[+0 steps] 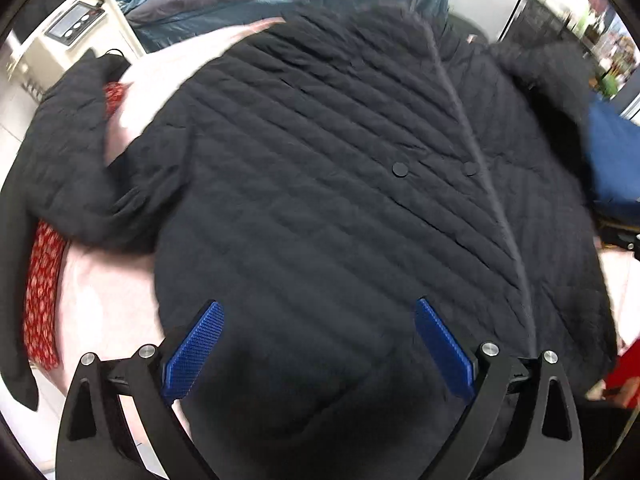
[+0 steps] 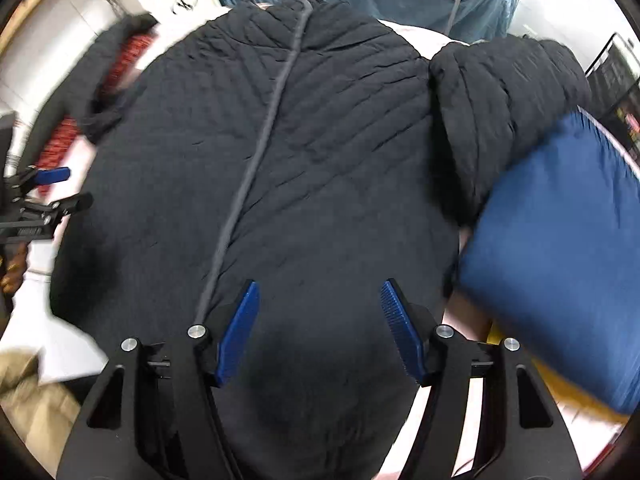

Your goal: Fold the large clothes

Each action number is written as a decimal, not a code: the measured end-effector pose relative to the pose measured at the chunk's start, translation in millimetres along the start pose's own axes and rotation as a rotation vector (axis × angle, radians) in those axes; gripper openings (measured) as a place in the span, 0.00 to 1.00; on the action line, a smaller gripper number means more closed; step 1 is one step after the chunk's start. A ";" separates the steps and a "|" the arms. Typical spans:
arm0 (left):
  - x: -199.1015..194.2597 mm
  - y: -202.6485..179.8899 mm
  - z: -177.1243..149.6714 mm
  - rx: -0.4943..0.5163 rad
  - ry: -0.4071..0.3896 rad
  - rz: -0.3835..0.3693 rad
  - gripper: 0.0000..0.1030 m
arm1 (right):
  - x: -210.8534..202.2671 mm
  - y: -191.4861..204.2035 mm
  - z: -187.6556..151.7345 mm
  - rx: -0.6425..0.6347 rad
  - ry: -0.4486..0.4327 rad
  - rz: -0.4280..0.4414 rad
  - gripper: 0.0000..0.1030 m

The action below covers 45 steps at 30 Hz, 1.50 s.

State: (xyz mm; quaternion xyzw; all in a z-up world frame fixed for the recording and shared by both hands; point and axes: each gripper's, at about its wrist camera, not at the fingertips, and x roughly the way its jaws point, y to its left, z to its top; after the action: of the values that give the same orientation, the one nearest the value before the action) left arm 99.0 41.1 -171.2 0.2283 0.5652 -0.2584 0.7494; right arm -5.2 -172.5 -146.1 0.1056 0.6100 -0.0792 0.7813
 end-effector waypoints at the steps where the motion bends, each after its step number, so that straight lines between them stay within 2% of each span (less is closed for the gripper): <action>1: 13.5 -8.2 6.8 0.005 0.026 -0.006 0.92 | 9.7 5.1 8.2 -0.001 0.006 -0.001 0.62; 3: 32.6 -15.7 10.8 -0.005 0.069 -0.010 0.92 | 31.1 9.7 15.7 -0.013 0.041 -0.006 0.62; 7: 70.6 -17.9 6.4 -0.041 0.170 -0.014 0.94 | 84.2 19.9 13.4 -0.037 0.226 -0.069 0.62; 8: 75.7 -17.9 5.3 -0.046 0.170 -0.011 0.95 | 95.5 21.0 10.9 -0.034 0.257 -0.079 0.63; 11: 82.6 -16.3 1.8 -0.061 0.157 -0.020 0.95 | 112.9 23.0 6.4 -0.028 0.275 -0.111 0.75; 13: 84.9 -14.6 0.9 -0.068 0.165 -0.025 0.96 | 120.6 22.7 7.8 -0.012 0.299 -0.139 0.96; 14: 85.4 -14.0 0.5 -0.070 0.170 -0.025 0.96 | 126.9 21.5 10.0 0.000 0.318 -0.167 0.96; 17: 90.0 -12.5 1.0 -0.086 0.174 -0.015 0.96 | 141.0 8.2 17.5 0.057 0.386 -0.086 0.96; 19: 90.8 -12.9 0.8 -0.094 0.175 -0.004 0.96 | 143.7 7.0 21.3 0.051 0.417 -0.087 0.96; 25: 97.5 -19.4 11.1 -0.096 0.199 0.004 0.95 | 155.1 16.0 44.2 0.058 0.423 -0.091 0.96; 28: 92.0 -25.5 25.3 -0.091 0.206 0.006 0.92 | 148.1 11.9 38.0 0.041 0.447 -0.080 0.95; 29: 86.2 -27.0 27.5 -0.082 0.192 0.009 0.91 | 143.4 10.5 42.8 0.038 0.445 -0.077 0.94; 31: 72.5 -30.2 32.3 -0.064 0.158 0.007 0.92 | 124.4 3.5 58.7 0.055 0.371 -0.109 0.92; 34: 51.3 -32.3 37.6 -0.063 0.112 -0.010 0.92 | 79.2 -12.4 98.3 0.066 0.151 -0.230 0.92; 36: 42.3 -32.8 40.9 -0.065 0.098 -0.017 0.92 | 59.8 -24.3 121.0 0.090 0.058 -0.304 0.92; 38: 34.0 -33.7 46.4 -0.066 0.083 -0.013 0.92 | 52.1 -40.5 143.9 0.166 0.029 -0.298 0.92; 40: 26.2 -33.5 51.0 -0.066 0.069 -0.012 0.92 | 55.6 -45.1 155.7 0.201 0.054 -0.318 0.92; 42: 19.5 -32.4 56.2 -0.070 0.054 -0.006 0.92 | 54.8 -37.9 162.1 0.217 0.083 -0.329 0.92; 45: 9.7 -33.8 59.8 -0.085 0.047 -0.007 0.92 | 36.0 -7.8 158.6 0.169 0.067 -0.281 0.92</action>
State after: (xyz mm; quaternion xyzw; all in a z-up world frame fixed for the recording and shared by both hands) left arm 123.1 -23.9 -166.9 0.2002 0.5941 -0.2311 0.7440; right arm 150.1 -221.3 -144.6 0.0875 0.6358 -0.2351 0.7300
